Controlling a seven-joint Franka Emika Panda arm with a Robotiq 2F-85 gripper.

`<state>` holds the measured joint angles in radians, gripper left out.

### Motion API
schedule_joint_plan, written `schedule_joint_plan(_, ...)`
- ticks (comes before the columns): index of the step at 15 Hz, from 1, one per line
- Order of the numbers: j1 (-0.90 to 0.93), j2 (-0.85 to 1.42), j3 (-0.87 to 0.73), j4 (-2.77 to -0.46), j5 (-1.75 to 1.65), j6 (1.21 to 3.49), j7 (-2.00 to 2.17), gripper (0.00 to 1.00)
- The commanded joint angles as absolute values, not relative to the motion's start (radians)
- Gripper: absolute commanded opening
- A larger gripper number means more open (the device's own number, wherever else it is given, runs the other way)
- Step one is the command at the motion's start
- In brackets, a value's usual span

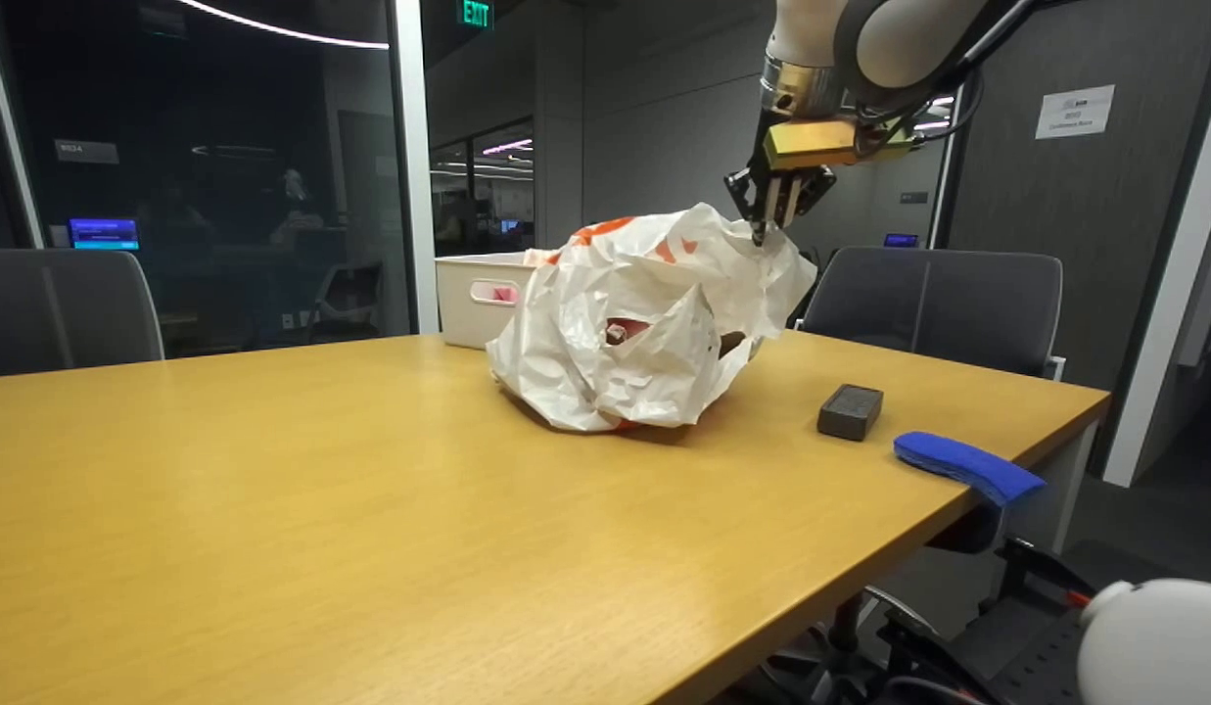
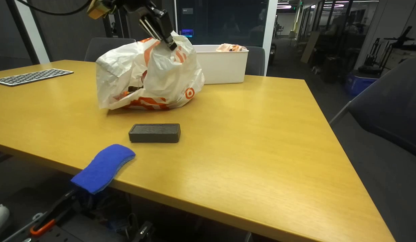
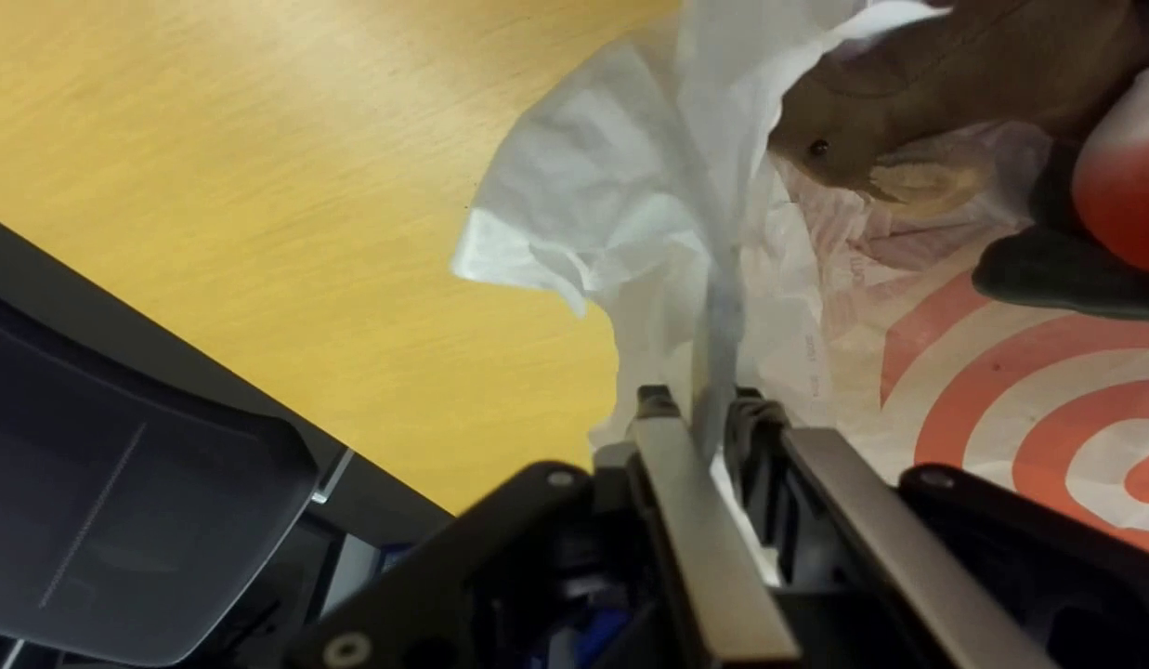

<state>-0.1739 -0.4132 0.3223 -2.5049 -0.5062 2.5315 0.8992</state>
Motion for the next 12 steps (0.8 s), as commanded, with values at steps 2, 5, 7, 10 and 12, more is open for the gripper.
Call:
schedule_joint_plan(2,-0.15,-0.424,0.309,-2.473,-0.487,2.421,0.922,0.6)
schedule_joint_plan(5,-0.069,-0.453,0.238,-2.472,-0.336,2.331,0.809,0.83)
schedule_joint_plan(7,-0.029,-0.471,0.201,-2.471,-0.231,2.281,0.749,0.99)
schedule_joint_plan(10,-0.023,-0.509,0.176,-2.498,-0.147,2.256,0.758,1.0)
schedule_joint_plan(12,-0.033,-0.508,0.173,-2.511,-0.117,2.207,0.773,1.0)
